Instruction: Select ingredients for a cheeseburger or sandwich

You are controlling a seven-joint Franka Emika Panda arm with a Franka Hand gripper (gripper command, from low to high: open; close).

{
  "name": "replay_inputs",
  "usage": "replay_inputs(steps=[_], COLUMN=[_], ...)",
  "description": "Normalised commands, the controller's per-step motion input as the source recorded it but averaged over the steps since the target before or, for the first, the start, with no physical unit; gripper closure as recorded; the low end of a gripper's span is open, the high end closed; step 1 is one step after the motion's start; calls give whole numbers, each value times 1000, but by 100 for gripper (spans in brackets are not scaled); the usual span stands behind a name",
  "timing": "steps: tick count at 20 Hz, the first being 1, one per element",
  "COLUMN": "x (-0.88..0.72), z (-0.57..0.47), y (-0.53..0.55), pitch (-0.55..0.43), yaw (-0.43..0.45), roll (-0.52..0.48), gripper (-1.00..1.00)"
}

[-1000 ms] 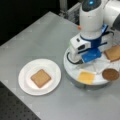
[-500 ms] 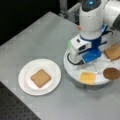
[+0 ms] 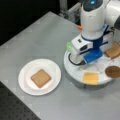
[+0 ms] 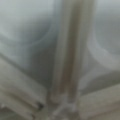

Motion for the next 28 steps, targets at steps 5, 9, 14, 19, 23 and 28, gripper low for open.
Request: replay_inputs(steps=[5,9,14,19,23,28], x=[-141,-200,-188,-8,218,410], z=[111,264,372,381,443,468], y=[147,107,120,79,-123,-484], pitch=[23,112,129,217,312,395], yaw=[-156,-365,-407,-370,-307,-196], roll=[133,47,-40,-48,50,198], gripper=[-100,-100,-100,-100,-100,-100])
